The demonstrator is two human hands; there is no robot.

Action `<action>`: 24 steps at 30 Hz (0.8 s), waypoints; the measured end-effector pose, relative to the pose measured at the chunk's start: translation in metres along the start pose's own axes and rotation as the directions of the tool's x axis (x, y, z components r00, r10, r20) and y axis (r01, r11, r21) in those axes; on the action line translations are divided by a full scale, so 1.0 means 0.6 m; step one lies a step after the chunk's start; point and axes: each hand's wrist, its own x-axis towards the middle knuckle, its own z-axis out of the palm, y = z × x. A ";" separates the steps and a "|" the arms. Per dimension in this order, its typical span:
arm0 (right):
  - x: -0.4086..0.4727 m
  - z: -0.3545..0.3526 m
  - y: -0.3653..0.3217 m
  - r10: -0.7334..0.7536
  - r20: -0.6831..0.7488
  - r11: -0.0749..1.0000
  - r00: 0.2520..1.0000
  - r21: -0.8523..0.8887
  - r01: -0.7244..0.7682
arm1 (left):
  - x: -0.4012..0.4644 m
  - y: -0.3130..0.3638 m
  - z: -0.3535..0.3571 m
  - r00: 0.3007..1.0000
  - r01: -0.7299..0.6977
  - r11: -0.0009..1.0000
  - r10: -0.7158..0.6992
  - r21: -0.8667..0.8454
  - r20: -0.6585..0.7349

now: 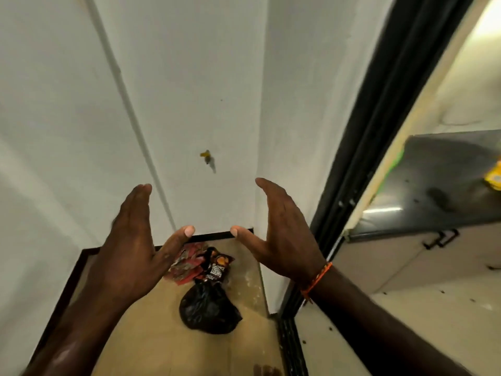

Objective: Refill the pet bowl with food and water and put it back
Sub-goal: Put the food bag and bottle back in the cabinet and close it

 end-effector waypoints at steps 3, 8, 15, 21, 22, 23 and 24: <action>-0.036 -0.056 0.026 0.063 -0.067 0.995 0.996 -0.073 -0.068 | 0.015 0.054 0.022 0.994 -0.094 0.995 0.096 -0.046 0.046; -0.091 -0.151 0.069 0.156 -0.180 0.969 0.971 -0.164 -0.186 | 0.022 0.153 0.057 0.952 -0.279 0.950 0.293 -0.140 0.087; -0.154 -0.254 0.122 0.244 -0.323 0.928 0.914 -0.195 -0.316 | 0.022 0.276 0.110 0.868 -0.452 0.863 0.483 -0.226 0.112; -0.223 -0.326 0.197 0.285 -0.420 0.880 0.862 -0.243 -0.409 | 0.013 0.395 0.188 0.744 -0.594 0.756 0.646 -0.275 0.168; -0.235 -0.340 0.214 0.296 -0.432 0.869 0.852 -0.249 -0.428 | 0.013 0.418 0.205 0.724 -0.611 0.739 0.667 -0.283 0.178; -0.245 -0.352 0.228 0.308 -0.439 0.860 0.844 -0.252 -0.445 | 0.012 0.438 0.219 0.702 -0.629 0.721 0.687 -0.290 0.185; -0.257 -0.366 0.246 0.323 -0.445 0.849 0.835 -0.253 -0.463 | 0.011 0.463 0.236 0.679 -0.648 0.700 0.709 -0.300 0.189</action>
